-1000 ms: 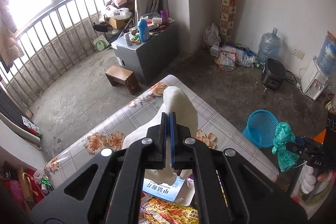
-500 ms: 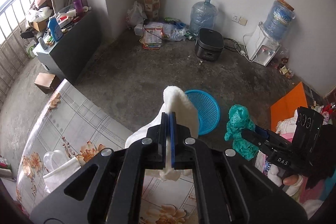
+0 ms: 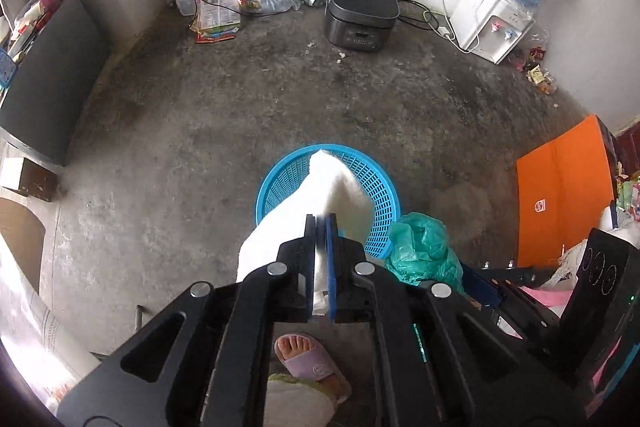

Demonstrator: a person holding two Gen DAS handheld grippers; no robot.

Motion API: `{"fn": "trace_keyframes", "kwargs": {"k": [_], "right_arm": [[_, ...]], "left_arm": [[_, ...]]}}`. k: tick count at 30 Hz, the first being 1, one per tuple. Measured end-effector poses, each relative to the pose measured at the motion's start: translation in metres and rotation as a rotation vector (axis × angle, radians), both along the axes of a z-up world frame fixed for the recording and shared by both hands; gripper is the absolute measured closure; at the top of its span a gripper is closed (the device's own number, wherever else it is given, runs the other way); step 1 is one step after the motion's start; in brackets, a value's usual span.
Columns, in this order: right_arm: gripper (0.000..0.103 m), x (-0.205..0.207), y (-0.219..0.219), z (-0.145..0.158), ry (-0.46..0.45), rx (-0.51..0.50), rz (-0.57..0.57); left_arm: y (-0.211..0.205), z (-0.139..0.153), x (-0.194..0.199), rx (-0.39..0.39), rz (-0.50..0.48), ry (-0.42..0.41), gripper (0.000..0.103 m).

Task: Collect trash
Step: 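Open both tools to drop the bag and tissues into the blue wastebasket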

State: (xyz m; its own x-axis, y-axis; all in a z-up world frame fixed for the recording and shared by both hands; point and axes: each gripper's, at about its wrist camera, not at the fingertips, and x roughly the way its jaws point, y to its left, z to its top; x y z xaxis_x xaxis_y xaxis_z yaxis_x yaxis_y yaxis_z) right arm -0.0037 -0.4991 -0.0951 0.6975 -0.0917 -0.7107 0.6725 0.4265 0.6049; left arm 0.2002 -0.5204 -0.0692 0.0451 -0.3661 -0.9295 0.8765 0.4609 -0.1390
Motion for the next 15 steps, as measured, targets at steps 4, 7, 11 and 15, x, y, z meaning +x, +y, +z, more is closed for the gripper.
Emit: {"fn": "trace_keyframes", "kwargs": {"k": [4,7,11,15], "right_arm": [[0.043,0.023,-0.035,-0.056,0.097,0.039,-0.046],[0.038,0.030,-0.053,-0.092,0.170,0.079,-0.074],[0.038,0.019,-0.051,-0.089,0.152,0.047,-0.103],[0.038,0.007,-0.034,-0.054,0.111,-0.071,-0.104]], "left_arm": [[-0.021,-0.036,0.010,-0.002,0.023,0.014,0.054],[-0.025,-0.043,0.017,0.009,0.060,-0.015,0.045],[-0.015,-0.025,0.027,-0.048,0.093,-0.023,0.043],[0.001,0.019,0.019,-0.145,0.077,-0.087,0.039]]}}
